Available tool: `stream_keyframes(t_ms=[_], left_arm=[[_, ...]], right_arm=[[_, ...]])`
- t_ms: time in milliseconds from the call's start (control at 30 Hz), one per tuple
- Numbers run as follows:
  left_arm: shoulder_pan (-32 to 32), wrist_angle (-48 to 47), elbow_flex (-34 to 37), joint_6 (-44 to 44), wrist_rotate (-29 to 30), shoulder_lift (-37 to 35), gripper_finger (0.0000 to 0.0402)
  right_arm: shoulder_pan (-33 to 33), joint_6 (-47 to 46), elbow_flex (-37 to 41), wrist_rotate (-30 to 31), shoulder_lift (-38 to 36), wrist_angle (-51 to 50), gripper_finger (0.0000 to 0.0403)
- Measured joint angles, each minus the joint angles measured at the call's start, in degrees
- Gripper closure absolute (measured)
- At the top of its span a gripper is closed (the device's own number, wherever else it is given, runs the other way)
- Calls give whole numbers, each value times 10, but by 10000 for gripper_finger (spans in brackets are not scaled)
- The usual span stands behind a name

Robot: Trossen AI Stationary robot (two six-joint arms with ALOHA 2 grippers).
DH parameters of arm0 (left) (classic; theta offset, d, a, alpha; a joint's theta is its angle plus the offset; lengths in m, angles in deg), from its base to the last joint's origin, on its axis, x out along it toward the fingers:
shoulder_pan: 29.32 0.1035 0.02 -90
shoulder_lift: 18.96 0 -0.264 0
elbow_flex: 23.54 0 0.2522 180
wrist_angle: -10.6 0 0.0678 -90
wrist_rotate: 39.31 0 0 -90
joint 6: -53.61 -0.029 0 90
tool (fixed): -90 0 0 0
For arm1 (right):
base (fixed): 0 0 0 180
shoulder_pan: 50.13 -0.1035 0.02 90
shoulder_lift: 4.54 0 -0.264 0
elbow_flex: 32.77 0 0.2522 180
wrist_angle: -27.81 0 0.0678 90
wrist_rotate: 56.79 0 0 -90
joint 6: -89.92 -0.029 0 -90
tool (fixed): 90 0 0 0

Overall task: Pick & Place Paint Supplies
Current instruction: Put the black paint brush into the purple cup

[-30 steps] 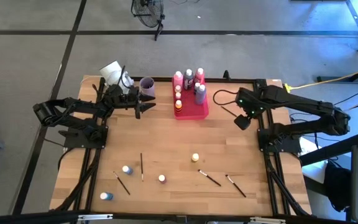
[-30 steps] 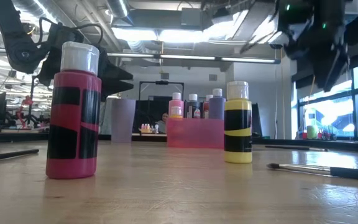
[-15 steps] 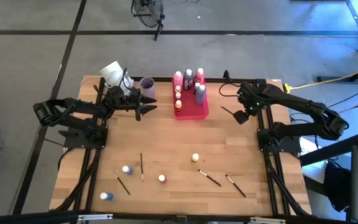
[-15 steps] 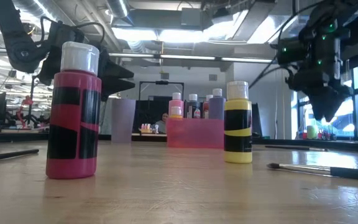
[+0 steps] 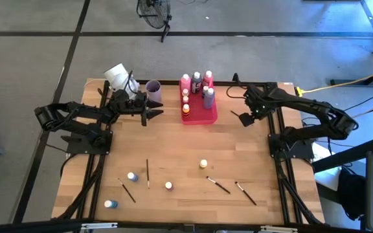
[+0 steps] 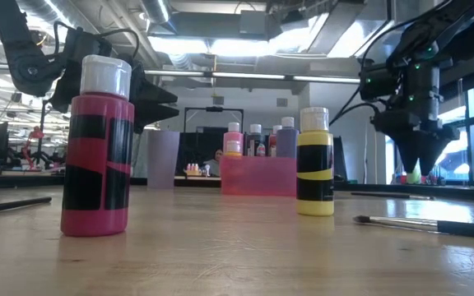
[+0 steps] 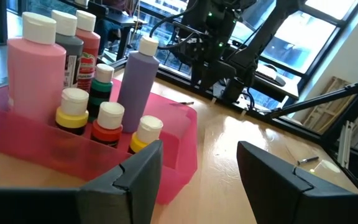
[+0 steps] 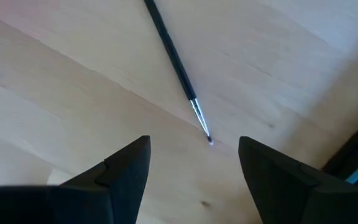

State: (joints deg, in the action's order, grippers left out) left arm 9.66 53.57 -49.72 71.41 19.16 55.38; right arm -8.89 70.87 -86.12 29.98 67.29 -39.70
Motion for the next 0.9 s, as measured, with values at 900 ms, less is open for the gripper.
stream_keyframes(t_ms=[900], left_arm=[[-7, 0, 0, -10, 0, 0, 199]], right_arm=[[-5, 25, 0, 40, 93, -17, 155]])
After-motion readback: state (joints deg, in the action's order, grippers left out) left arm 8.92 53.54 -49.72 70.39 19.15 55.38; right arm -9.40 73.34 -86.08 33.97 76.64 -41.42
